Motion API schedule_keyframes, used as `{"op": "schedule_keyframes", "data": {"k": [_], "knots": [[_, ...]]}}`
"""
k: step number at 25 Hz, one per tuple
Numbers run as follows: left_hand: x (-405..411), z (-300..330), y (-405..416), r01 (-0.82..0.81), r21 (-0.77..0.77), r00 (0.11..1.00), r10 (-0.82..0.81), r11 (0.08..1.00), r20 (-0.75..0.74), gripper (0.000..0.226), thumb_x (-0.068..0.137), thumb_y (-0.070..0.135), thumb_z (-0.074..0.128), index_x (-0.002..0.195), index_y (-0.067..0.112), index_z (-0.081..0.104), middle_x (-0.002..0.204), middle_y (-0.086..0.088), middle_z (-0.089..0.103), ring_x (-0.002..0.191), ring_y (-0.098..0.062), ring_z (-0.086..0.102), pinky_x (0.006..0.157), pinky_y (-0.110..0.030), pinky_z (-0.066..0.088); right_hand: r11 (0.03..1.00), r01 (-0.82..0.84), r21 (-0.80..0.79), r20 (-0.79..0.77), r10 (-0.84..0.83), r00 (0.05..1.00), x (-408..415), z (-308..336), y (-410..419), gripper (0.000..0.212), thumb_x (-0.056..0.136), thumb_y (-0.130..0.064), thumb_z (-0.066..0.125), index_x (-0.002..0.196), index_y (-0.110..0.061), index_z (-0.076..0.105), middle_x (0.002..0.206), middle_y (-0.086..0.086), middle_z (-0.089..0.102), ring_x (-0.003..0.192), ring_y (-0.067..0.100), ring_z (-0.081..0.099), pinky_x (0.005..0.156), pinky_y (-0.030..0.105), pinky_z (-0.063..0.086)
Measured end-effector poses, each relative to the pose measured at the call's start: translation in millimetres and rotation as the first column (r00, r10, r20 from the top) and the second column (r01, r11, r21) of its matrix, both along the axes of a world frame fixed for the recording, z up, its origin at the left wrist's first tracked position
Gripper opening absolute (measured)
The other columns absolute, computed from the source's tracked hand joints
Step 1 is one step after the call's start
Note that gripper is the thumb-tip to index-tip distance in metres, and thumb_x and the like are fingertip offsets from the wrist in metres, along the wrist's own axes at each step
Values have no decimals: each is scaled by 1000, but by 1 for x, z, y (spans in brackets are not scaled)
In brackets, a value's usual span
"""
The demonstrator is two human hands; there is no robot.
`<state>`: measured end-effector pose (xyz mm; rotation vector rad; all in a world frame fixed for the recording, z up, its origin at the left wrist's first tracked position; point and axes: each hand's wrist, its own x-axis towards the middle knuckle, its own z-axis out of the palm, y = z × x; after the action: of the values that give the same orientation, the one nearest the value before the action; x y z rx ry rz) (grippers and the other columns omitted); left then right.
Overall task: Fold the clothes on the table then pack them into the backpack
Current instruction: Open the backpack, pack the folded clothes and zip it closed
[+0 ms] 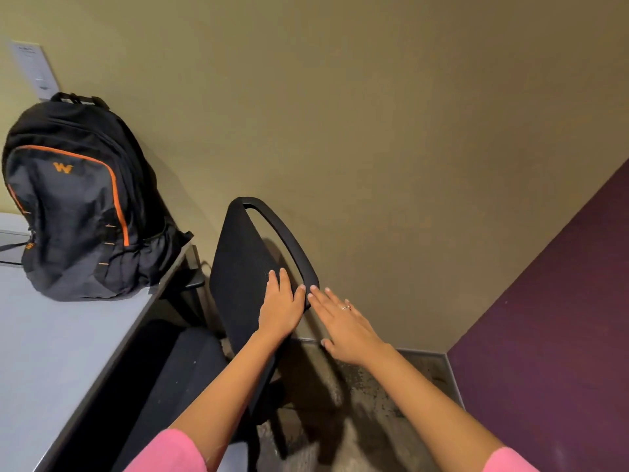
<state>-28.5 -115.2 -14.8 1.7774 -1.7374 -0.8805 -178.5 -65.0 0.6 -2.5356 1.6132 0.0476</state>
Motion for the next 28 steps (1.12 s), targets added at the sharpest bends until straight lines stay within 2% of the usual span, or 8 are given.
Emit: {"op": "schedule_keyframes", "data": {"k": [6,10,13,18,21,23,25,28], "knots": [[-15,1,-22,-140,8,989,140,990,53,71,101,41,34,152,5,-1,160,-15,-5,148,-30,-1,117,-43,13,992,-120,-34,140,123,982,-21,1,-19,69,94,-14,48,153,-22,14,161,-7,5,148,13,2,120,41,14],[-16,0,-42,-184,29,982,183,983,38,79,100,47,36,151,3,-4,160,-16,-9,148,-29,-7,118,-40,6,978,-205,-20,292,202,935,-32,0,-47,54,93,-13,48,145,-24,39,153,-11,30,143,6,25,117,28,20],[-21,-1,-56,-236,16,970,235,972,56,83,98,51,38,151,3,-5,159,-18,-9,147,-30,-8,119,-44,8,968,-249,21,398,221,890,-40,6,-75,43,88,-10,50,126,-25,63,136,-15,53,113,1,57,98,17,43],[-23,-6,-67,-280,-10,959,280,960,51,95,92,62,41,152,9,-10,160,-10,-14,148,-22,-11,119,-39,7,943,-318,-102,464,328,823,-31,15,-155,32,81,-18,42,90,-19,73,90,-6,71,83,13,65,71,24,50],[-23,-8,-67,-303,-19,953,303,953,21,97,89,66,41,151,14,-13,160,-2,-17,146,-13,-15,118,-31,3,908,-381,-175,411,418,810,-14,11,-214,32,81,-22,39,92,-16,69,92,-2,66,82,19,64,68,27,49],[-25,-9,-66,-313,-23,949,313,950,34,97,89,66,41,151,16,-14,159,1,-19,145,-10,-17,119,-29,0,829,-476,-295,279,551,787,-6,7,-248,33,78,-6,56,107,-16,66,106,1,66,93,22,64,73,33,54],[-26,-6,-68,-322,-24,945,323,946,54,97,89,68,40,151,19,-15,158,5,-22,144,-8,-19,119,-29,0,712,-616,-337,73,672,737,3,2,-278,67,60,8,72,122,-16,60,124,6,60,110,26,60,79,36,53],[-31,1,-68,-337,6,939,336,941,72,94,89,67,39,151,22,-16,156,9,-24,144,-6,-19,119,-28,1,607,-744,-280,-115,748,653,16,-3,-315,99,51,14,75,140,-17,43,145,14,44,129,34,48,90,43,49]]}}
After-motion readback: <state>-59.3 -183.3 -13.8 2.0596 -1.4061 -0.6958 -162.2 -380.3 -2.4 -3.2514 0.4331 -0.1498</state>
